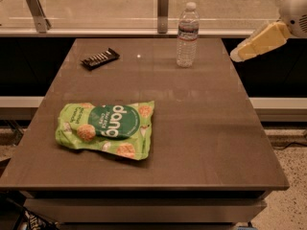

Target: Knock water bottle over

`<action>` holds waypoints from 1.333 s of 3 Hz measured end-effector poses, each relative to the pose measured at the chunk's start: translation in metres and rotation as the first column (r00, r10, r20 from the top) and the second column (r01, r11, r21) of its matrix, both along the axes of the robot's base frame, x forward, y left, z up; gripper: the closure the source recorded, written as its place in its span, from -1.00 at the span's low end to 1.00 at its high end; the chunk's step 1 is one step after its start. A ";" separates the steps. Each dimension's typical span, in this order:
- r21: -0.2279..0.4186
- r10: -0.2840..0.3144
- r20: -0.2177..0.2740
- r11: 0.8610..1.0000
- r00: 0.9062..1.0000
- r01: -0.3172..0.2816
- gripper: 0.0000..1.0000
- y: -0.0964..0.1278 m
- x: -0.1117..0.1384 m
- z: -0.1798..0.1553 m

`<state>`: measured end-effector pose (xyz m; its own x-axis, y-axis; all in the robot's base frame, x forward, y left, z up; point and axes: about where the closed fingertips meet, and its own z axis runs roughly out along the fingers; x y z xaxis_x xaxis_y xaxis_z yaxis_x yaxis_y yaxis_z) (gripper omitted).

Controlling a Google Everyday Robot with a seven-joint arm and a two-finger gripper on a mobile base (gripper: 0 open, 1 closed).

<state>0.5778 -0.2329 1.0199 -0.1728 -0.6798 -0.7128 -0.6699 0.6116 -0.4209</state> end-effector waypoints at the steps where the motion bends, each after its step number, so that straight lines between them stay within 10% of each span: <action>1: 0.056 0.009 0.018 0.998 1.000 -0.010 -1.00 0.011 0.018 -0.001; 4: 0.214 0.067 -0.028 0.975 0.997 -0.060 -1.00 0.055 0.077 -0.032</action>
Offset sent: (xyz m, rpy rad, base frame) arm 0.0609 0.0351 -0.0131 0.1770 -0.0016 0.0247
